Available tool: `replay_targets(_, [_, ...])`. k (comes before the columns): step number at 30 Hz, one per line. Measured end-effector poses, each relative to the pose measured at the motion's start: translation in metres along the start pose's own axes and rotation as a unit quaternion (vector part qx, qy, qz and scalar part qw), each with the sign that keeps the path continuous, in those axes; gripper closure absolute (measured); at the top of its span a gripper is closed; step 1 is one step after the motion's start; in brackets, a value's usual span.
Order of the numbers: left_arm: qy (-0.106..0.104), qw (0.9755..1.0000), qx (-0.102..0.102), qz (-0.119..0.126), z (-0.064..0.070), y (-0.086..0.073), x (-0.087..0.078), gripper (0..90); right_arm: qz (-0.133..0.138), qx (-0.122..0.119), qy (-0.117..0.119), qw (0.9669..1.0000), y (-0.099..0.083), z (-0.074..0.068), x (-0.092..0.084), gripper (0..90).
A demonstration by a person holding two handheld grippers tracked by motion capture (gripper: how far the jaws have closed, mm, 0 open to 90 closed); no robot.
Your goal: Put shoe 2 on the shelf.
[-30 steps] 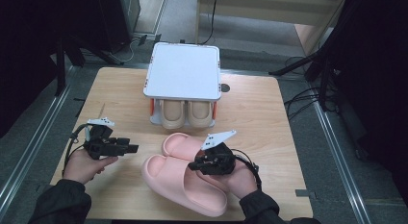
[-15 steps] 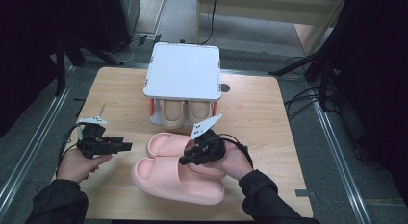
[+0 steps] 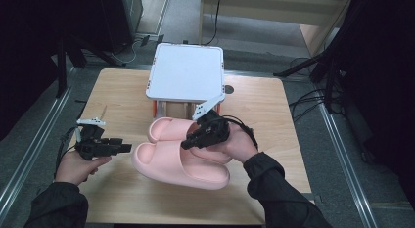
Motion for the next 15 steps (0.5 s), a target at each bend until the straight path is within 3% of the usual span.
replay_targets(15, [-0.003, 1.0, -0.002, -0.007, -0.001, -0.001, 0.001, 40.6, 0.018, -0.001, -0.008, 0.9998, 0.036, 0.007, -0.021, 78.7])
Point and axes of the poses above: each handheld gripper's, and its own axes: x roughly forward along the jaws, y roughly out of its top, z roughly to its right, the point moved 5 cm from there along x, roughly forward along the jaws, and after that the axes turned 7 degrees about z, right-handed, at the moved point
